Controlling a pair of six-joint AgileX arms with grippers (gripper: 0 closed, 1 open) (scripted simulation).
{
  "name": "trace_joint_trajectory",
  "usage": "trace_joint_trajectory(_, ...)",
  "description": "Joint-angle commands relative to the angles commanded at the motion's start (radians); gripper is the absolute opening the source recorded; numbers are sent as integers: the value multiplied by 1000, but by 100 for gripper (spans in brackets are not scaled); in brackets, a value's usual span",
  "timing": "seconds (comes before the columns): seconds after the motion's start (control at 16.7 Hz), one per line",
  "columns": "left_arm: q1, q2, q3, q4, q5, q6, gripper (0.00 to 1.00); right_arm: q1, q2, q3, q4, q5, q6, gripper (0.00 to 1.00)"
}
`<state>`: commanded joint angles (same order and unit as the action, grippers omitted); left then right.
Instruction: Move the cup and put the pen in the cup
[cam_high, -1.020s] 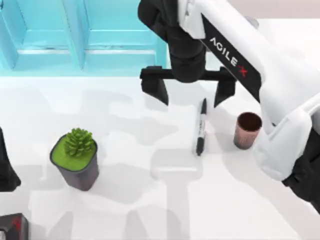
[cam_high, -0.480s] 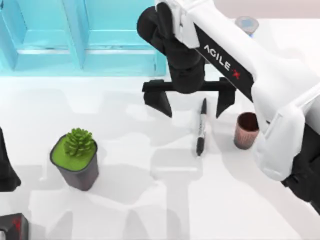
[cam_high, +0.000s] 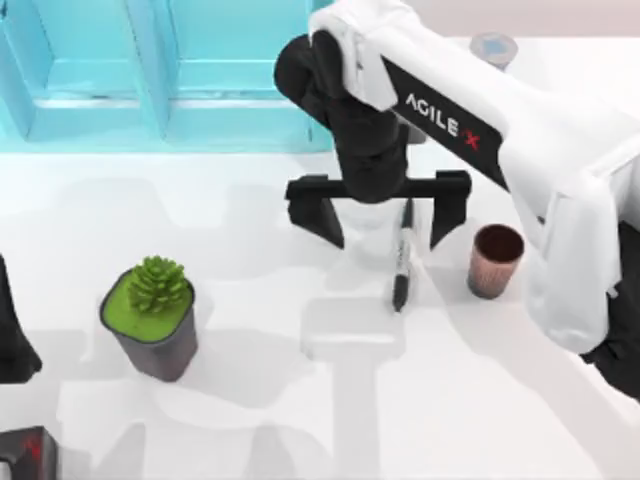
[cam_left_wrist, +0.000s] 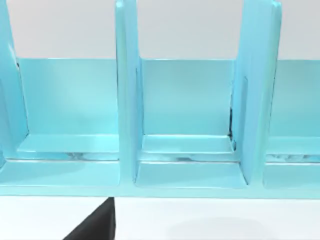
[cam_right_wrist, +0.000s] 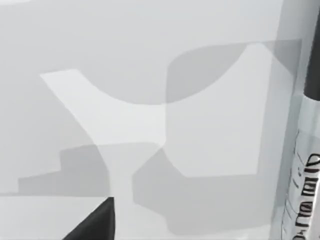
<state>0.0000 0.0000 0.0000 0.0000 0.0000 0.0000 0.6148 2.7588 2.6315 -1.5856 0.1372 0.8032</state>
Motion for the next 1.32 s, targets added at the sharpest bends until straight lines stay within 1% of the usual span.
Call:
trace_joint_trajectory(0.42, 0, 0, 0, 0, 0, 0, 100, -12, -92, -277, 186, 1, -13, 100)
trace_joint_trajectory(0.72, 0, 0, 0, 0, 0, 0, 100, -23, -139, -424, 287, 1, -24, 100)
trace_joint_trajectory(0.96, 0, 0, 0, 0, 0, 0, 100, -28, -158, -484, 329, 2, -29, 100)
trace_joint_trajectory(1.32, 0, 0, 0, 0, 0, 0, 100, -29, -160, -489, 333, 2, -30, 100)
